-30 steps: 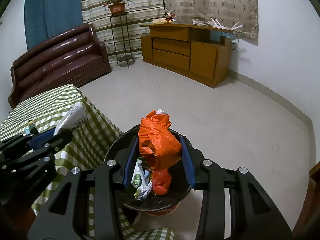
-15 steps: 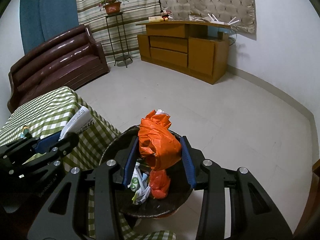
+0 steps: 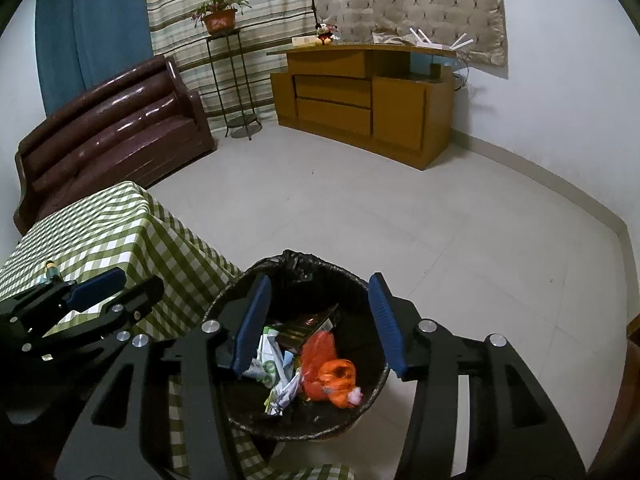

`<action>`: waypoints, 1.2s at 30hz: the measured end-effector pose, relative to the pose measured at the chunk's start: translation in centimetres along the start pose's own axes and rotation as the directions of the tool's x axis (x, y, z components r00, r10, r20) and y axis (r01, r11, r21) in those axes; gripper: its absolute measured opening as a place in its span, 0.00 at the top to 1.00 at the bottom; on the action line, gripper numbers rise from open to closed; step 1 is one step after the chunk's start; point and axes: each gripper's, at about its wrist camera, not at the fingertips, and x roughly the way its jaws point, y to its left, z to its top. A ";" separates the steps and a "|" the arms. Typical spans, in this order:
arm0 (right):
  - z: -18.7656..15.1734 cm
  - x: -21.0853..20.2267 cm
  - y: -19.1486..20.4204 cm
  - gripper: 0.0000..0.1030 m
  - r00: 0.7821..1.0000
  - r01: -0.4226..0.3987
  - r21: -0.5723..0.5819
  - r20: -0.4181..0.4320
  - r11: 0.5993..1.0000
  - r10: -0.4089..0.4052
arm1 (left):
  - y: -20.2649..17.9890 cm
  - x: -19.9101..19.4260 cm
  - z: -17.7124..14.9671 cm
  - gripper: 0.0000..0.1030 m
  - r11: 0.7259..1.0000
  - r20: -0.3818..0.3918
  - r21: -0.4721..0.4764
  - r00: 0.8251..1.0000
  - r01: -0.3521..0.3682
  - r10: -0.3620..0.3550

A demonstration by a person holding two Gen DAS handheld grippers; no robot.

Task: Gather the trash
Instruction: 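Carry the white tube and orange bag over the black bin and open both tools, then move both open tools back over the table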

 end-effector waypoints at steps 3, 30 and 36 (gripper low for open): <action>0.2 -0.2 0.2 0.52 1.000 -0.002 -0.003 0.002 1.000 0.002 | 0.2 -0.2 -0.2 0.57 1.000 0.001 -0.003 1.000 -0.001 0.001; -0.6 -1.1 7.2 0.51 0.994 -0.103 -0.105 -0.033 0.989 0.100 | 8.1 -3.5 -3.3 0.49 0.981 -0.044 -0.151 0.992 -0.124 0.119; -0.6 -0.9 8.6 0.51 0.992 -0.128 -0.119 -0.039 0.985 0.124 | 10.7 -3.1 -3.8 0.49 0.961 -0.077 -0.192 0.979 -0.200 0.188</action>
